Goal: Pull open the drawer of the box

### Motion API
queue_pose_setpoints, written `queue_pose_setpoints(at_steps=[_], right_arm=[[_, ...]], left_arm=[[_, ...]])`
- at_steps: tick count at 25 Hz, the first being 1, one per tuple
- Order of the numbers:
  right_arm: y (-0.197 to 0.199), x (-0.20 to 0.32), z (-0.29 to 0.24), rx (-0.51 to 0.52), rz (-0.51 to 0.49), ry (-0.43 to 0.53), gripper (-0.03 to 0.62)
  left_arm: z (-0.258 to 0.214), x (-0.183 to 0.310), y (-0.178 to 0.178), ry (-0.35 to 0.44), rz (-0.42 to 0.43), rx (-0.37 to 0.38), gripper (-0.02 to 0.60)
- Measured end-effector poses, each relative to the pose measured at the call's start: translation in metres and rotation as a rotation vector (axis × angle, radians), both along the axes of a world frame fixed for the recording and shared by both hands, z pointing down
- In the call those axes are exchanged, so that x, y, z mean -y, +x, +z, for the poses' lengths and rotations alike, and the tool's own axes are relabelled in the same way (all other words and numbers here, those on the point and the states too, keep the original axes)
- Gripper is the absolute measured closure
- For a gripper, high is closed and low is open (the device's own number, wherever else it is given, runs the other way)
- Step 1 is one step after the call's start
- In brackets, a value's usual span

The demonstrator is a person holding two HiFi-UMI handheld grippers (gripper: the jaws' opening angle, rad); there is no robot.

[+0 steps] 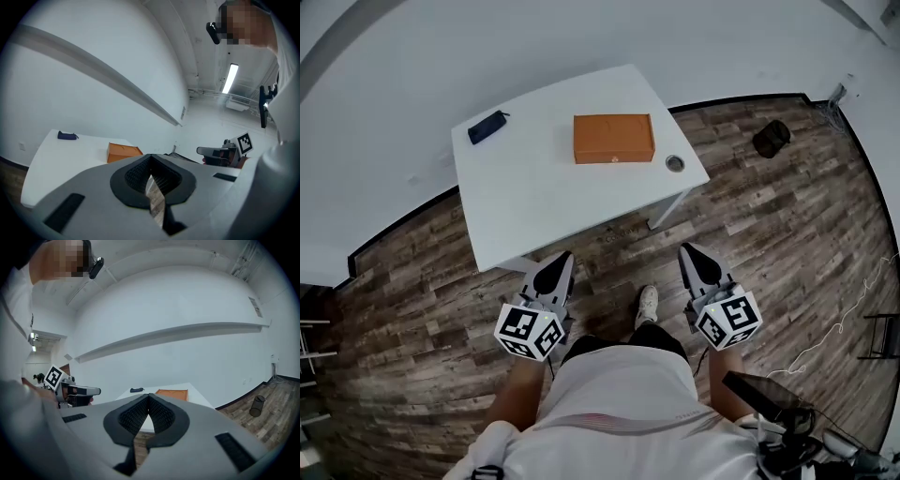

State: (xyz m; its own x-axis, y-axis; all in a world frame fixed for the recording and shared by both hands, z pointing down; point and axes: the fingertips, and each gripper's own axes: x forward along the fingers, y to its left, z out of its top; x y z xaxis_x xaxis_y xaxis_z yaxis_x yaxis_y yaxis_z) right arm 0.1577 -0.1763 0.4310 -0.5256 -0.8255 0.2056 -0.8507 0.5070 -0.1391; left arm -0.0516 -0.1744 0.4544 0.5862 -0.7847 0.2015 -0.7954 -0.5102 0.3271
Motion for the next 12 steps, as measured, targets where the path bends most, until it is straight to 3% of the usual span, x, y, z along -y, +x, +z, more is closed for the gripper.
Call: queue_pose_setpoints(at_steps=[12], right_arm=[[0.094, 0.132, -0.013, 0.045, -0.161, 0.017, 0.595]], left_arm=[[-0.021, 0.094, 0.095, -0.001, -0.161, 0.035, 0.571]])
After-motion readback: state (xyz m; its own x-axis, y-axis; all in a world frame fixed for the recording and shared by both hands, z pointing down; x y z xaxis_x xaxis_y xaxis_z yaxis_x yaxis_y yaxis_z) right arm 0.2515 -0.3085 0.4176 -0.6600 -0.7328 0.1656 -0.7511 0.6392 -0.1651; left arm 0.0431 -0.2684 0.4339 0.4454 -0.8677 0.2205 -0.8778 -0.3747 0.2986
